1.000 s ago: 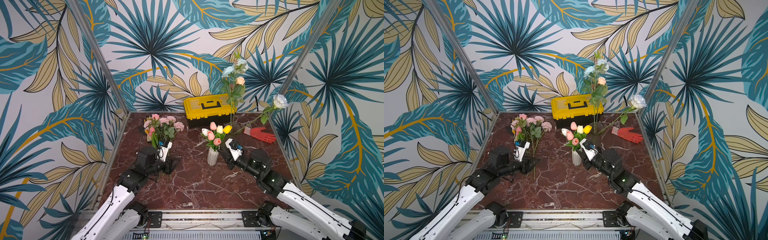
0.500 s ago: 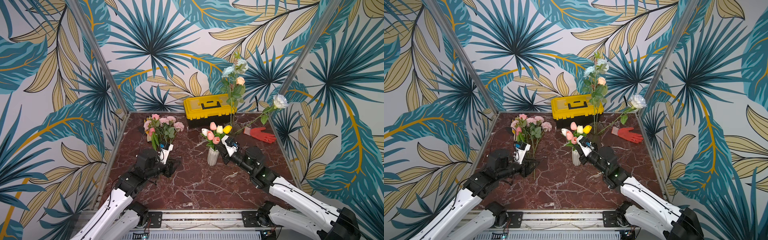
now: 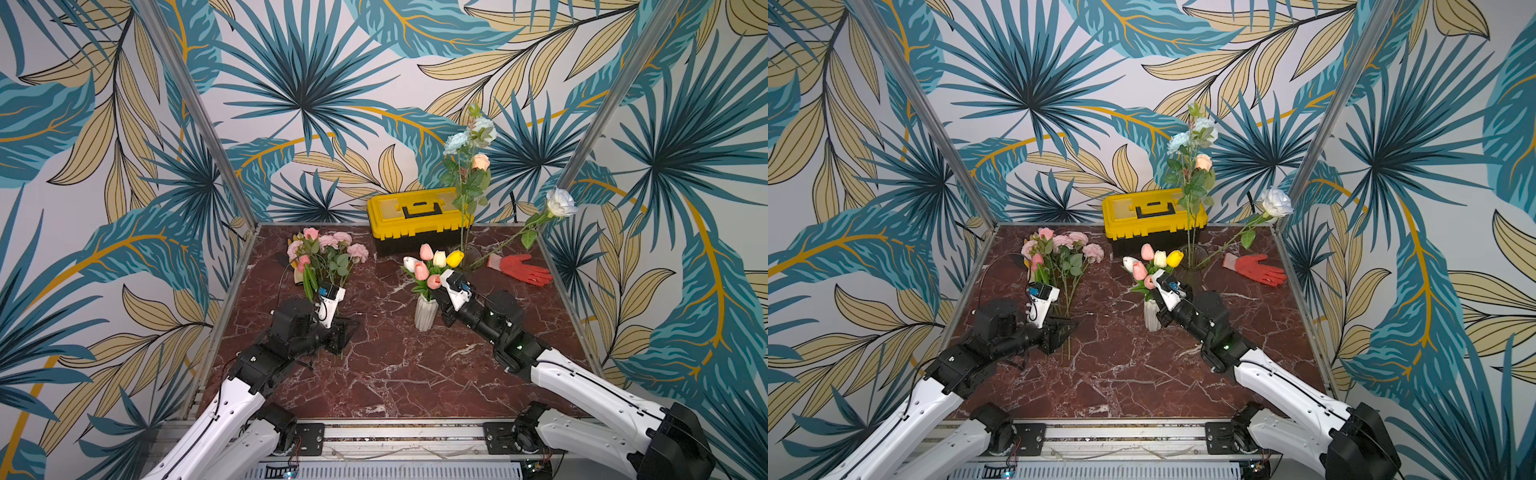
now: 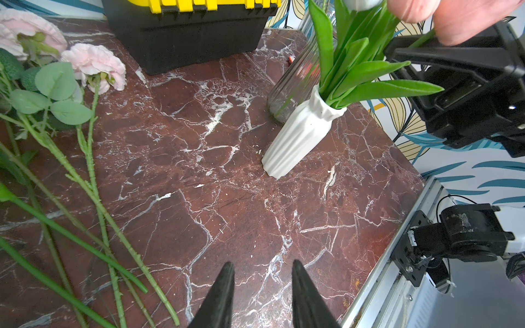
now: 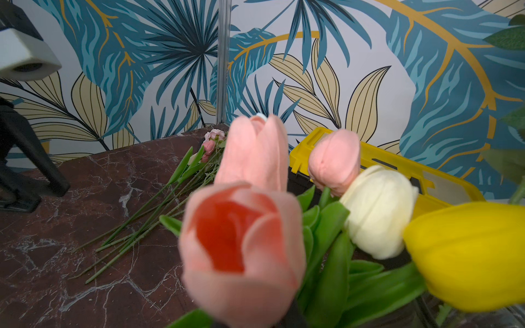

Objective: Pick out pink flowers from the vase
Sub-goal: Pick up the flower from the vase.

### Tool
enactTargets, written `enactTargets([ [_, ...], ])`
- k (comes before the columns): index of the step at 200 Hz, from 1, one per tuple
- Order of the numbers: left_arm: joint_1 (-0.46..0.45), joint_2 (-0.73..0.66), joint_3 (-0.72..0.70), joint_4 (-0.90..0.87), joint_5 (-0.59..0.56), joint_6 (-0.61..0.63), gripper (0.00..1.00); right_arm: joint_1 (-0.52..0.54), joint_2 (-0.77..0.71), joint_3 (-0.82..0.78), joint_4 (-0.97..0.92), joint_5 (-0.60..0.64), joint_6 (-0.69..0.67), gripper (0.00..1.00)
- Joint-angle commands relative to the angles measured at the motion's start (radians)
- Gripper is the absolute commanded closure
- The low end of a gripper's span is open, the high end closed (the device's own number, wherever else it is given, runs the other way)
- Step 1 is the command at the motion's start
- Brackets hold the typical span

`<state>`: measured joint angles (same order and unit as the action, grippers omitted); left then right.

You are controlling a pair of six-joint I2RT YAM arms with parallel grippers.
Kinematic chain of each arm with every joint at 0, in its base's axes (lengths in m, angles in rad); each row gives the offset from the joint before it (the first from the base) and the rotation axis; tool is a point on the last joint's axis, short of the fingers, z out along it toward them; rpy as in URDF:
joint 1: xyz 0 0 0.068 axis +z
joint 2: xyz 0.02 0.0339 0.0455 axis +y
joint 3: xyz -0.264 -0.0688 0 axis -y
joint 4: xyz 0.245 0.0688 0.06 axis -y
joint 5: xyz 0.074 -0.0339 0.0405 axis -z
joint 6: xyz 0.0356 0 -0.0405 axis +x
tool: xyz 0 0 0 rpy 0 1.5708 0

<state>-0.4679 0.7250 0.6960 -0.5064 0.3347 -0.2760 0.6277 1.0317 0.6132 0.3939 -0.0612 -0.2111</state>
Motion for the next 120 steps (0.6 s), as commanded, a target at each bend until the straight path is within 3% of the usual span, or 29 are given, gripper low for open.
enactTargets([
  [1,-0.002,-0.012,-0.011,-0.008,-0.012,0.018,0.65,-0.005,0.0,-0.027,0.042,-0.017,0.019,0.91],
  [36,-0.002,-0.012,-0.009,-0.009,-0.016,0.017,0.66,-0.005,-0.034,-0.024,0.035,-0.023,0.023,1.0],
  [120,-0.003,-0.057,0.03,-0.011,-0.029,0.043,0.64,-0.005,-0.232,0.15,-0.304,-0.032,-0.021,1.0],
])
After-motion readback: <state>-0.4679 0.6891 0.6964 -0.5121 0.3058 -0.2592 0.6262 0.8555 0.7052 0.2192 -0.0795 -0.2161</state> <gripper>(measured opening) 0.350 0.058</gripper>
